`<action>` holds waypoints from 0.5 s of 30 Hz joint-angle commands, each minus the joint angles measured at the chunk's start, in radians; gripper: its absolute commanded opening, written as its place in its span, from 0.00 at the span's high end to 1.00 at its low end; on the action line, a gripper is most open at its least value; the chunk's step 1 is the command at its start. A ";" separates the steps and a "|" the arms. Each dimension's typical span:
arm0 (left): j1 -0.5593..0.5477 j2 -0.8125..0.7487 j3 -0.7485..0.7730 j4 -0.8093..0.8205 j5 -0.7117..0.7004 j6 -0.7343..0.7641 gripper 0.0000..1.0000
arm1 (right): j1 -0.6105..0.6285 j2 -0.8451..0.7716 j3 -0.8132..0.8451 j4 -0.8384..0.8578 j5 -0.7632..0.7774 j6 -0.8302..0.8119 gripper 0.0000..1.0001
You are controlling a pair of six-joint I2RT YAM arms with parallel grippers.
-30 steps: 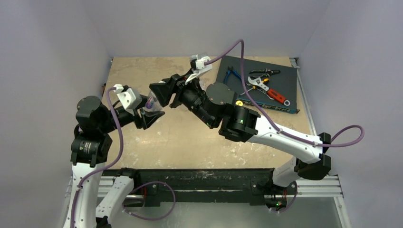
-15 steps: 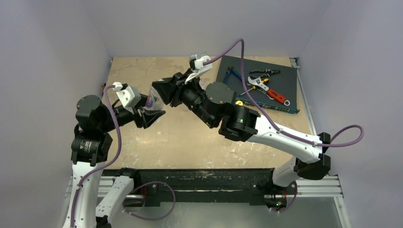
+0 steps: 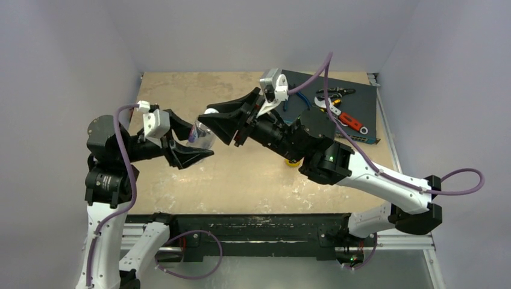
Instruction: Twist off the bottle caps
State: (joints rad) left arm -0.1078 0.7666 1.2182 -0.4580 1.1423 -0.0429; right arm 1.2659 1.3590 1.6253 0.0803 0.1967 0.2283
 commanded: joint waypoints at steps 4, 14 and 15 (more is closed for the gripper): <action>0.007 0.054 0.059 0.042 0.257 -0.187 0.95 | -0.023 -0.038 0.039 0.129 -0.438 -0.023 1.00; 0.007 0.086 0.129 -0.085 0.307 -0.091 1.00 | -0.049 0.004 0.113 0.097 -0.558 -0.023 0.84; 0.007 0.082 0.127 -0.084 0.252 -0.076 1.00 | -0.051 0.003 0.116 0.080 -0.502 -0.027 0.71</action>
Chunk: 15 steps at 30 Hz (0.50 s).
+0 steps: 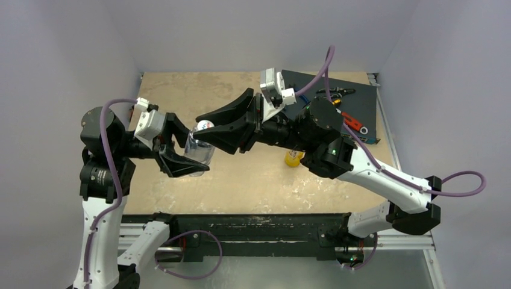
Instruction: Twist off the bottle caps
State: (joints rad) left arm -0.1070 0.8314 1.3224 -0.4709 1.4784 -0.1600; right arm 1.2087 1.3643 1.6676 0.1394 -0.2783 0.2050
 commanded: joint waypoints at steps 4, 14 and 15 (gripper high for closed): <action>0.006 -0.019 0.004 -0.084 -0.360 0.153 1.00 | 0.007 -0.009 0.096 -0.042 0.272 -0.020 0.25; 0.006 -0.109 -0.095 0.041 -0.732 0.253 1.00 | 0.018 0.137 0.309 -0.255 0.616 0.035 0.14; 0.006 -0.108 -0.096 0.038 -0.739 0.256 1.00 | 0.019 0.148 0.318 -0.258 0.621 0.038 0.16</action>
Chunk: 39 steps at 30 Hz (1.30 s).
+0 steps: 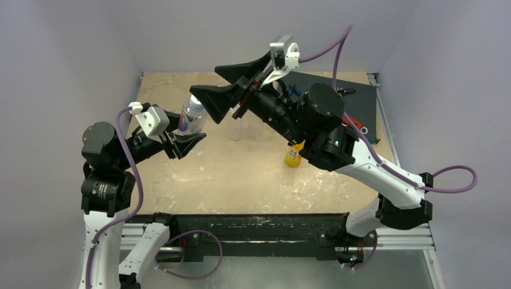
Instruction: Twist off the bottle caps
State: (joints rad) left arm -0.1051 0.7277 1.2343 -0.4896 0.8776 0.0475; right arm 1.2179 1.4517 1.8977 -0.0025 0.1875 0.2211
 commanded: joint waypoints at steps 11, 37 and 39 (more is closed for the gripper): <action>0.004 0.013 -0.012 0.038 -0.177 0.054 1.00 | 0.014 0.116 0.112 -0.091 0.113 0.027 0.30; 0.004 0.050 0.037 0.118 0.368 -0.192 1.00 | -0.184 -0.103 -0.261 0.252 -0.651 0.133 1.00; 0.004 0.059 0.044 0.112 0.413 -0.204 1.00 | -0.198 -0.107 -0.261 0.272 -0.761 0.133 1.00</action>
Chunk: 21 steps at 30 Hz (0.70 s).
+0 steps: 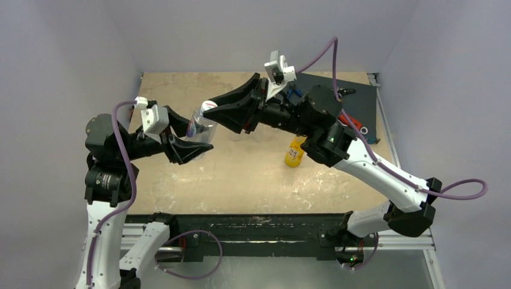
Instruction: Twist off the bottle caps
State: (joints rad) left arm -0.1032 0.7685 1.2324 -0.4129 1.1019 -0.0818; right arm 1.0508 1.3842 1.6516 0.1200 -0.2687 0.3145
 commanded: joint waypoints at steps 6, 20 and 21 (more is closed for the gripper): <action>0.002 0.022 0.049 0.045 0.241 -0.108 1.00 | -0.035 -0.032 -0.005 0.170 -0.433 0.029 1.00; 0.002 -0.009 0.029 -0.005 -0.087 0.055 1.00 | -0.035 -0.038 0.048 -0.012 -0.009 -0.048 0.19; 0.002 -0.015 0.019 0.004 -0.143 0.063 1.00 | -0.030 -0.035 0.054 -0.018 0.032 -0.047 0.13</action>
State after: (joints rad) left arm -0.1051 0.7788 1.2549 -0.4175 1.1835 -0.1001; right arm 1.0119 1.3731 1.6566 0.1387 -0.4389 0.2909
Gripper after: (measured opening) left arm 0.486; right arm 0.778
